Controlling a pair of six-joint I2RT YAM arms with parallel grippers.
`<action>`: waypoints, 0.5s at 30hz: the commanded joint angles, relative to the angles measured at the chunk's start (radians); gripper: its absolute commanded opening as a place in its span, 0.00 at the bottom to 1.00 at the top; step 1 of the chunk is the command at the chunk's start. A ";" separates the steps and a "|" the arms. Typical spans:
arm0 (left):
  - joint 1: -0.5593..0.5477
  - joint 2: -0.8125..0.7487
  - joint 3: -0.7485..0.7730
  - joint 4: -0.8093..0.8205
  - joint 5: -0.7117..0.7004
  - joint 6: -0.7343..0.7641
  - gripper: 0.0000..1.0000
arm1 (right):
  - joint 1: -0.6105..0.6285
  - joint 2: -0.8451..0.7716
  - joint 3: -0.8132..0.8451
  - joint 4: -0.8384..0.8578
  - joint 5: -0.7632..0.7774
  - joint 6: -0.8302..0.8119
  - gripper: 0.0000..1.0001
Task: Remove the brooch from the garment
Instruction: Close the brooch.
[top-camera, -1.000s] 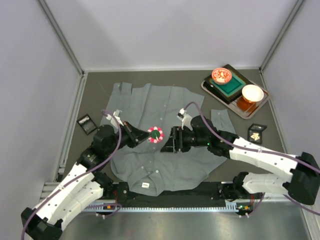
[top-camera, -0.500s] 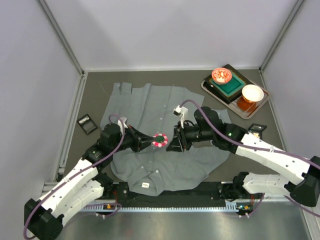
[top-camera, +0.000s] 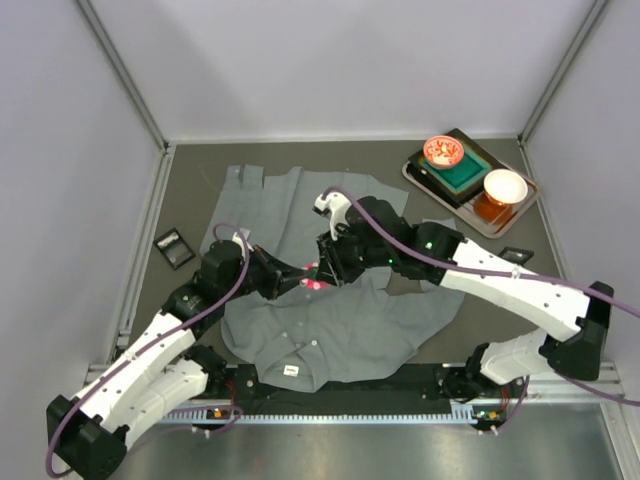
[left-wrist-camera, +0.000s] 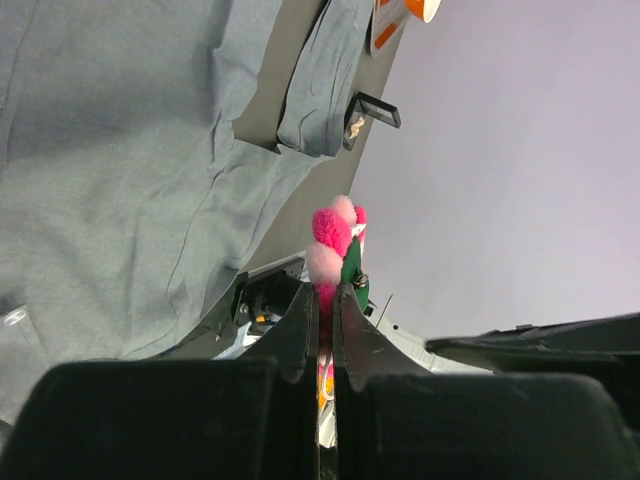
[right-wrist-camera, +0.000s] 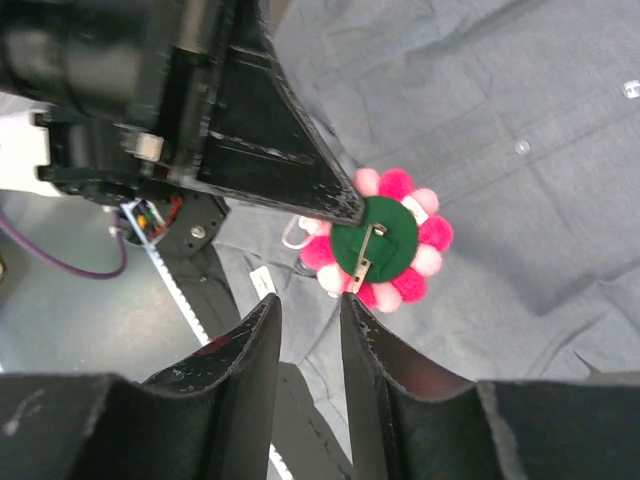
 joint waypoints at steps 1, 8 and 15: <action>0.002 0.002 0.040 -0.008 -0.029 0.047 0.00 | 0.034 0.056 0.067 -0.078 0.138 -0.014 0.30; 0.002 -0.001 0.037 -0.002 -0.032 0.056 0.00 | 0.043 0.099 0.093 -0.084 0.143 -0.023 0.24; 0.002 0.005 0.037 0.010 -0.031 0.059 0.00 | 0.049 0.119 0.101 -0.078 0.138 -0.023 0.23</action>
